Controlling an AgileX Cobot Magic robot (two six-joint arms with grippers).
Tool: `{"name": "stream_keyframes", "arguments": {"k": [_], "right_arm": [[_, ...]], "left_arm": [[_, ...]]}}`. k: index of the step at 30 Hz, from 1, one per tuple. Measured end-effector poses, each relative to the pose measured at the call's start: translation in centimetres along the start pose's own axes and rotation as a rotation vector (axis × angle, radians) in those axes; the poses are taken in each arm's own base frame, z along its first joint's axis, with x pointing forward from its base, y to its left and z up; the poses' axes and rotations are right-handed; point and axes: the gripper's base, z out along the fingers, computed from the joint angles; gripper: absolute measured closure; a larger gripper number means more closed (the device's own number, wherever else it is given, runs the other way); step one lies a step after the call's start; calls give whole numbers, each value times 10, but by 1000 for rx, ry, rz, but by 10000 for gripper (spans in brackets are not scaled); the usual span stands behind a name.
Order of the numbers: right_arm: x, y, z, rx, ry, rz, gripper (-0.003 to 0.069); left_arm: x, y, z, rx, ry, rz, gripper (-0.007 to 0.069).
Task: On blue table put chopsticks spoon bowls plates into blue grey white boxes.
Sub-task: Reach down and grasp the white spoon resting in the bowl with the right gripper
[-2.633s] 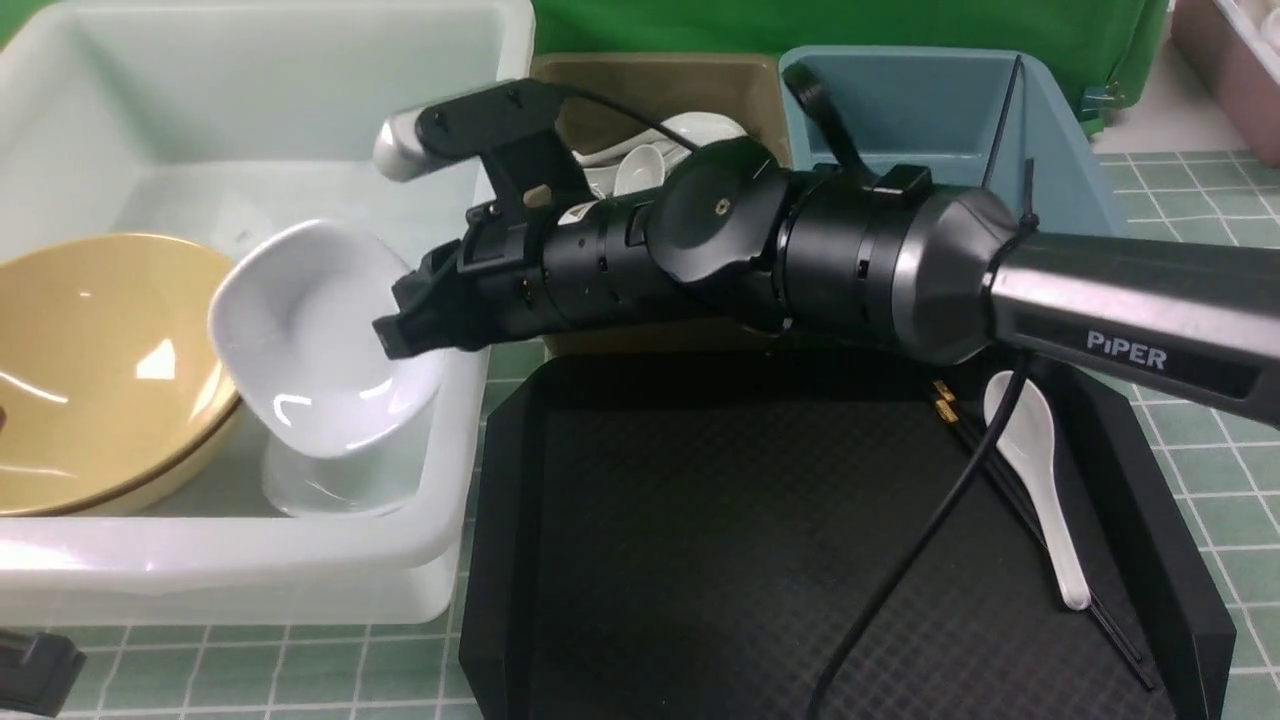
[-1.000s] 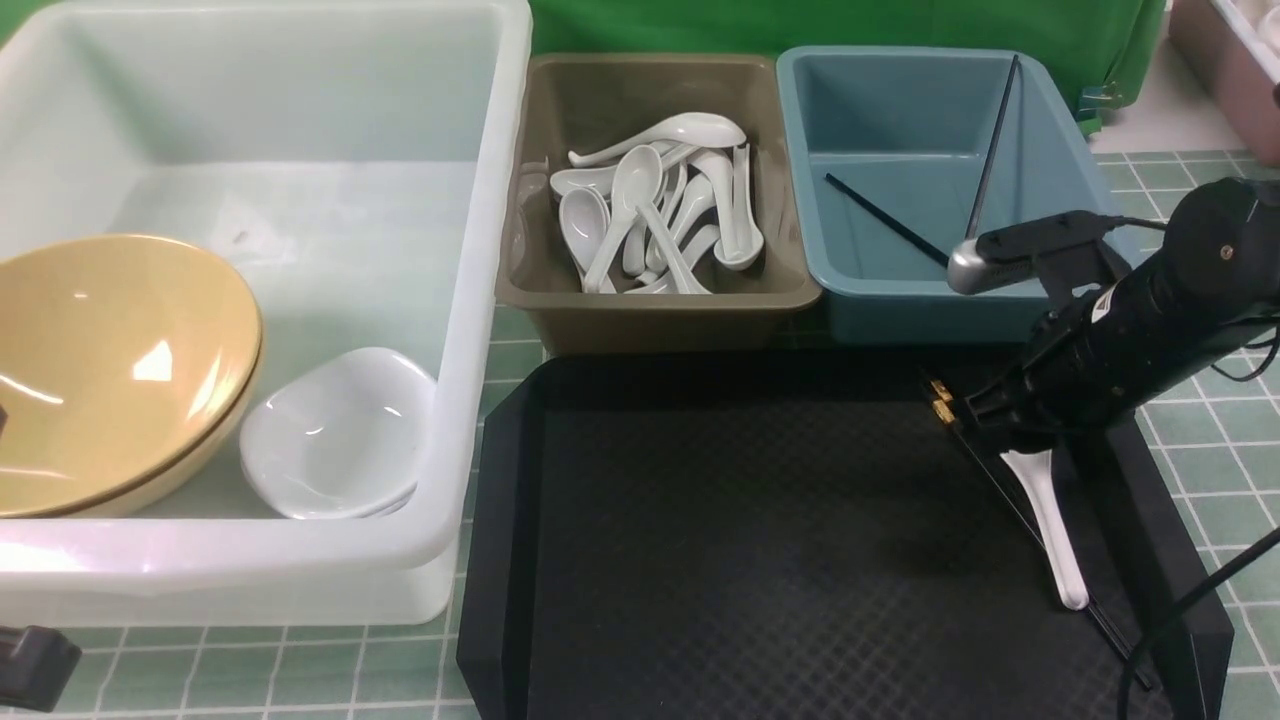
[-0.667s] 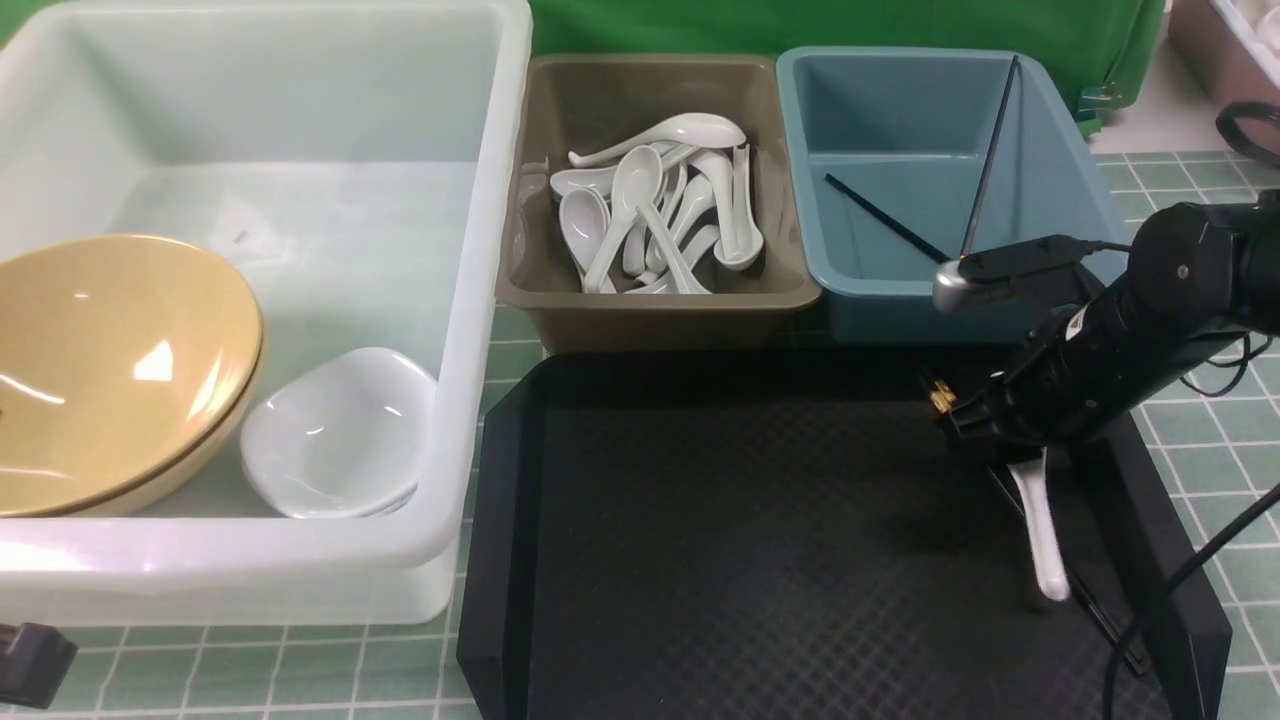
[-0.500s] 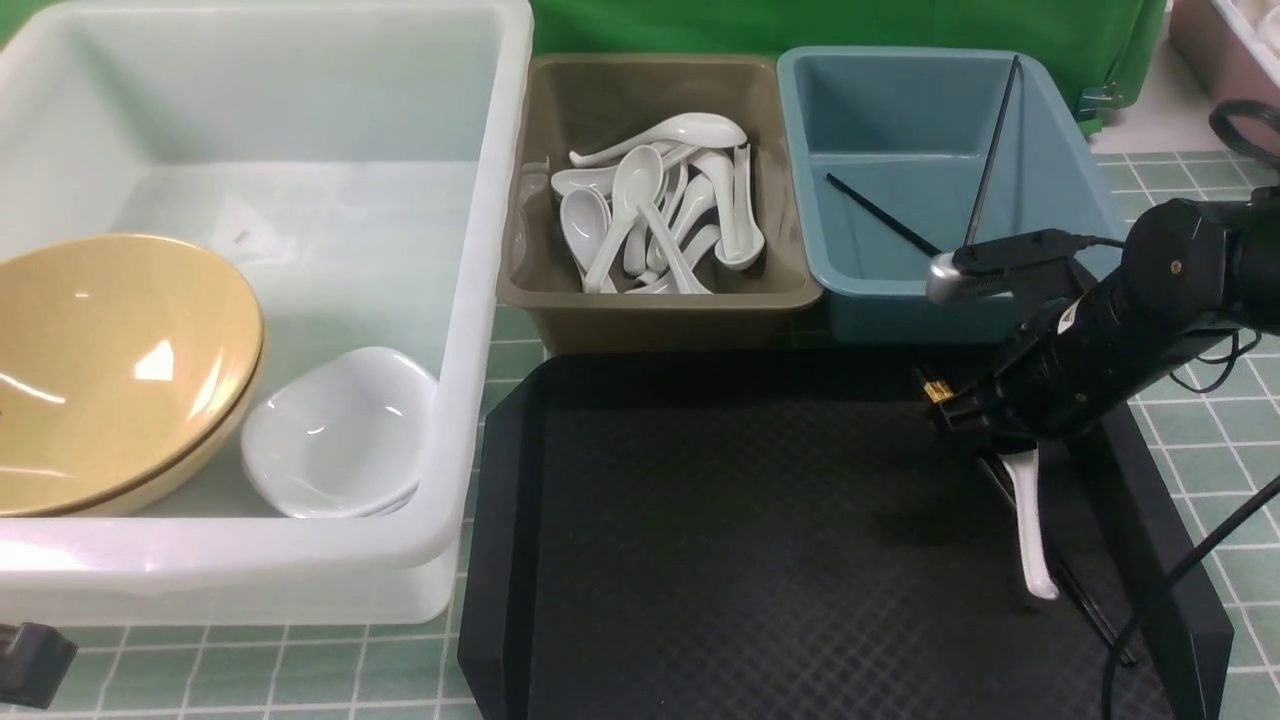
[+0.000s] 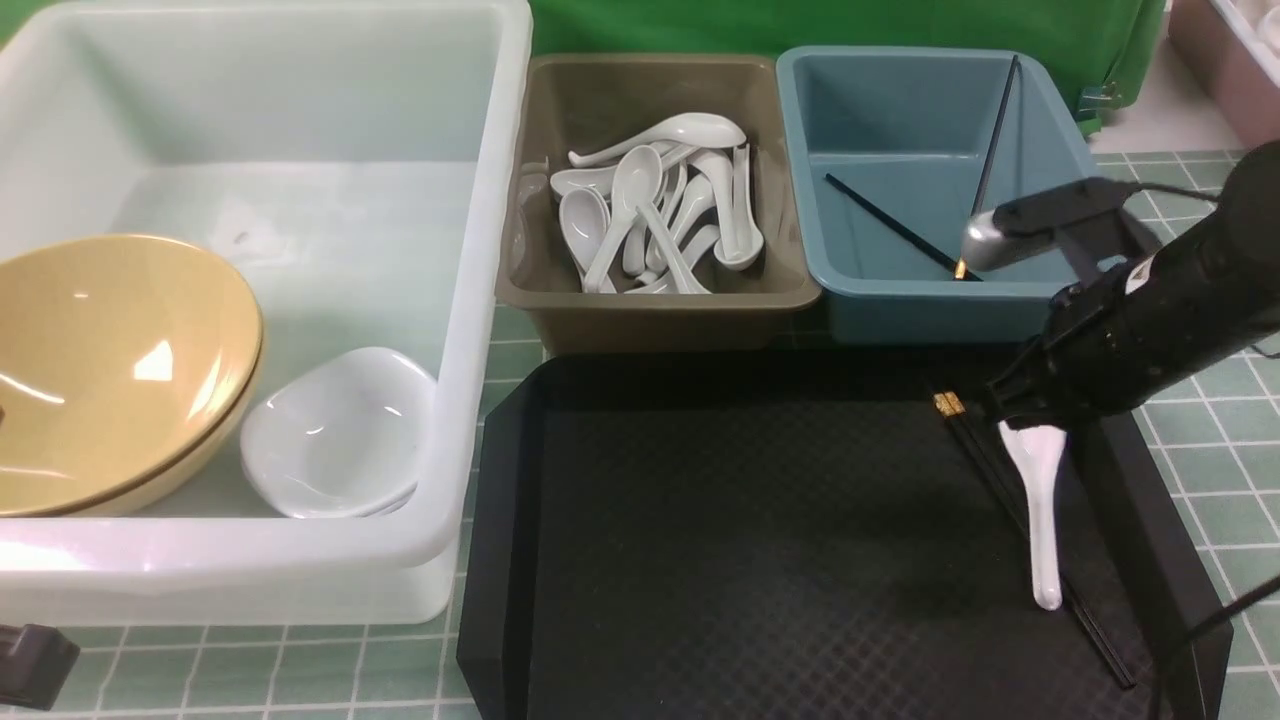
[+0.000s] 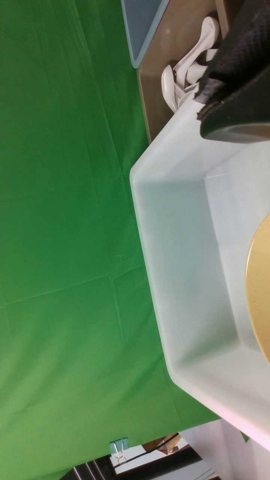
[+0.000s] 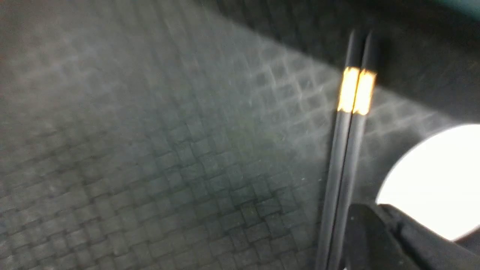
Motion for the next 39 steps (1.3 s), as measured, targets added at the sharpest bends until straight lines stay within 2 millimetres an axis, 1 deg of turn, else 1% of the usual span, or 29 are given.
{"name": "stream_keyframes", "arguments": {"k": [4, 7, 8, 11, 12, 13, 14, 15, 16, 17, 18, 22, 24, 26, 28, 30, 31, 32, 34, 36, 38, 39], "right_arm": [[5, -3, -1, 36, 59, -26, 614], [8, -10, -2, 83, 86, -3, 572], [8, -10, -2, 84, 85, -5, 572], [7, -16, 6, 101, 75, 43, 482], [7, -17, 6, 103, 74, 46, 476], [7, -19, 13, 106, 78, 70, 433], [8, -20, 20, 105, 90, 82, 412], [8, -20, 21, 105, 91, 84, 407], [11, -22, 33, 104, 118, 103, 375], [12, -23, 41, 102, 138, 115, 360], [15, -23, 50, 100, 160, 124, 350], [11, -26, 59, 104, 138, 138, 349], [9, -25, 60, 103, 135, 125, 386], [9, -25, 57, 100, 134, 97, 436], [9, -24, 55, 99, 138, 81, 457], [11, -23, 51, 95, 151, 62, 504], [13, -22, 44, 94, 158, 52, 544], [13, -22, 39, 95, 152, 52, 555], [10, -20, 23, 101, 113, 48, 561], [5, -17, 0, 100, 40, 51, 561], [-1, -14, -15, 88, -12, 56, 561], [-7, -11, -25, 80, -61, 60, 561]], "left_arm": [[1, 0, 0, 5, 6, 0, 623], [1, -1, 0, 6, 6, 0, 623], [1, -1, 0, 6, 6, 0, 623], [1, 0, 0, 5, 6, 0, 623], [1, 0, 0, 5, 6, 0, 623], [1, 0, 0, 5, 6, 0, 623], [1, 0, 0, 5, 6, 0, 623], [1, 0, 0, 5, 6, 0, 623], [1, 0, 0, 5, 6, 0, 623], [1, 0, 0, 5, 6, 0, 623], [1, 0, 0, 5, 6, 0, 623], [0, 0, 0, 3, 4, 0, 623], [0, 0, 0, 3, 4, 0, 623], [0, 0, 0, 3, 4, 0, 623], [0, 0, 0, 3, 4, 0, 623], [0, 0, 0, 3, 4, 0, 623], [0, 0, 0, 3, 4, 0, 623], [0, 0, 0, 3, 4, 0, 623], [0, 0, 0, 3, 4, 0, 623], [0, 0, 0, 3, 4, 0, 623], [0, 0, 0, 3, 4, 0, 623], [0, 0, 0, 3, 4, 0, 623]]}}
